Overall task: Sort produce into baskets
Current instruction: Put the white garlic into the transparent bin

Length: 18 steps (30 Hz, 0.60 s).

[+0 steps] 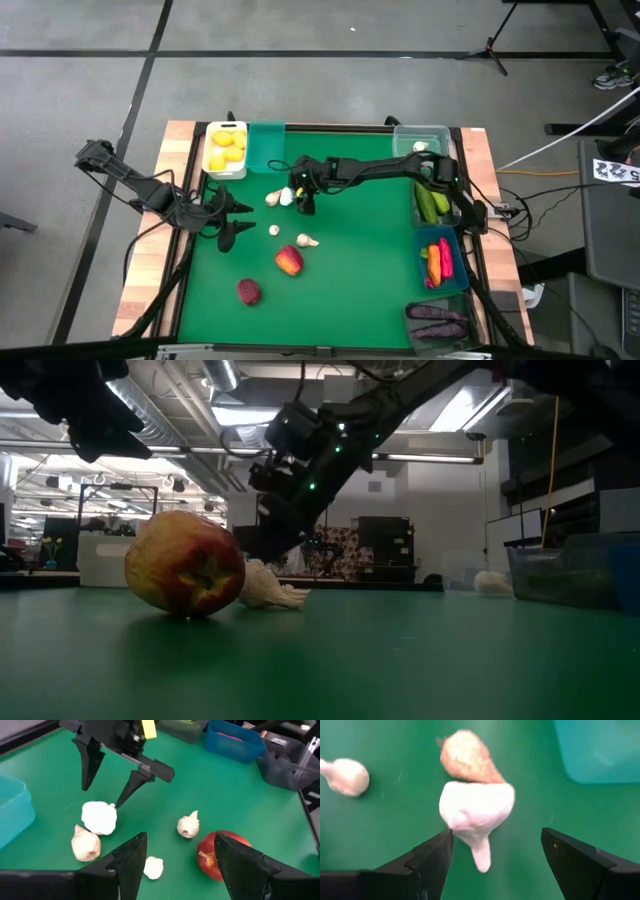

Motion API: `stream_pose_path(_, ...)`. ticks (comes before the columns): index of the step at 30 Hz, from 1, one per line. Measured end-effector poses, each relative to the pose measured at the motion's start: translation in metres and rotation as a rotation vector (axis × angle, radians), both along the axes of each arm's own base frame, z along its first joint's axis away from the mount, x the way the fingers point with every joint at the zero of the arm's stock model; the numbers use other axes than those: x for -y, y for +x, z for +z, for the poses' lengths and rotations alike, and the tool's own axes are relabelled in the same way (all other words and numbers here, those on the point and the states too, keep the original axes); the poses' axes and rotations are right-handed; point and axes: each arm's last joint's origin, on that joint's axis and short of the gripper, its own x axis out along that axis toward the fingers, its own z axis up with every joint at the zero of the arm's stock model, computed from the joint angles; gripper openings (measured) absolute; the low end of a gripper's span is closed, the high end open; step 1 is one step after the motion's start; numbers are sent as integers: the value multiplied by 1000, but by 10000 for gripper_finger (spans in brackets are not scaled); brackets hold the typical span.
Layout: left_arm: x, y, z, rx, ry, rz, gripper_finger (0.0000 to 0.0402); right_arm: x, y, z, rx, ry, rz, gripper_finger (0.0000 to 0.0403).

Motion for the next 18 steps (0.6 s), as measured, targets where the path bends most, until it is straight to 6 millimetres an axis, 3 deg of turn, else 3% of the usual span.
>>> stream_pose_path(4, 0, 0, 0, 6, -28, 16, 225, 0, -1, -9, -36, 6, 0, 303)
stream_pose_path(12, -2, 0, 1, 16, 27, 46, 225, 0, 2, -7, -7, -1, -1, 303)
stream_pose_path(18, -2, -1, 0, 14, 19, 63, 225, 0, 4, -24, -34, 8, -4, 303)
